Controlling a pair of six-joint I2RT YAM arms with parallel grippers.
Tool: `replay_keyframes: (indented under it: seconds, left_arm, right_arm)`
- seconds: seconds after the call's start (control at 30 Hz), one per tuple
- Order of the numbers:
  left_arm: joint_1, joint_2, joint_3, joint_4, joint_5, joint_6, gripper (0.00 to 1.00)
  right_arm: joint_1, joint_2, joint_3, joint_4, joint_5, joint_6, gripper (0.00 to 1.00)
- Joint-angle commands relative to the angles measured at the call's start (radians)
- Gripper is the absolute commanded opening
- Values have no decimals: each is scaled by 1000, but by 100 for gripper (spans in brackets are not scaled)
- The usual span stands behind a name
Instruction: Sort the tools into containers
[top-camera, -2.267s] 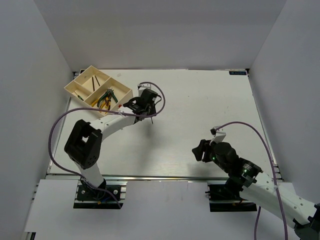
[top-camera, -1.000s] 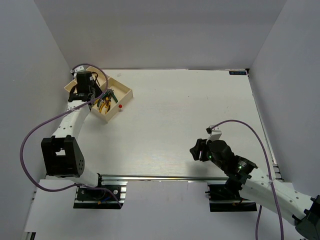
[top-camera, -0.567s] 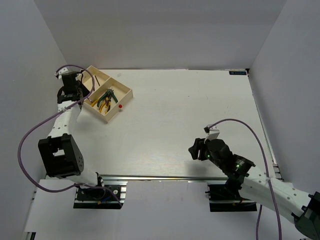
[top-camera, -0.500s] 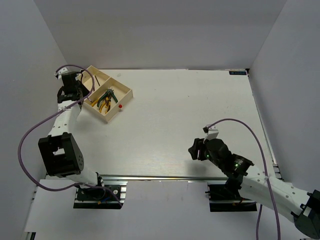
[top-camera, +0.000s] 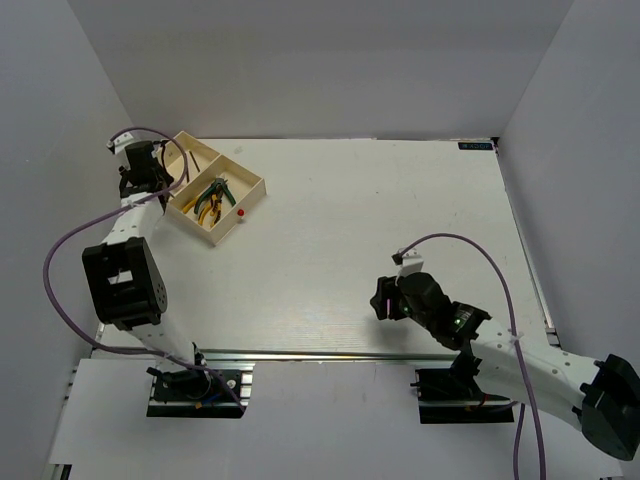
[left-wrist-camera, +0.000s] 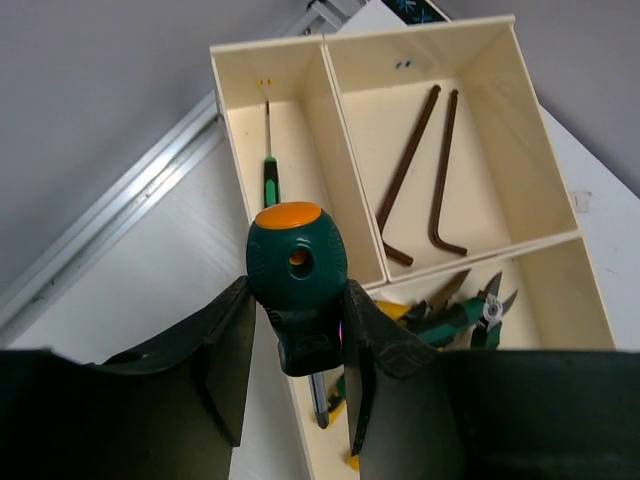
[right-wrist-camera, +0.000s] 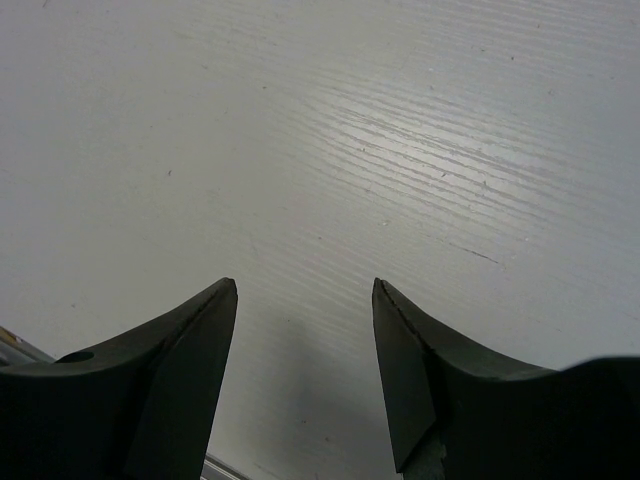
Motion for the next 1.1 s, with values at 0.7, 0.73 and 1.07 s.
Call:
replay_keyframes:
  seconds: [0.7, 0.73, 1.07]
  left_arm:
    - [24, 285, 159, 289, -113, 79, 0]
    - [24, 295, 161, 286, -113, 79, 0]
    - [24, 272, 161, 244, -88, 69, 64]
  right_arm:
    - [2, 110, 56, 78, -1, -18, 65]
    - [0, 114, 59, 79, -6, -18, 65]
    - [2, 124, 69, 84, 0, -23, 66]
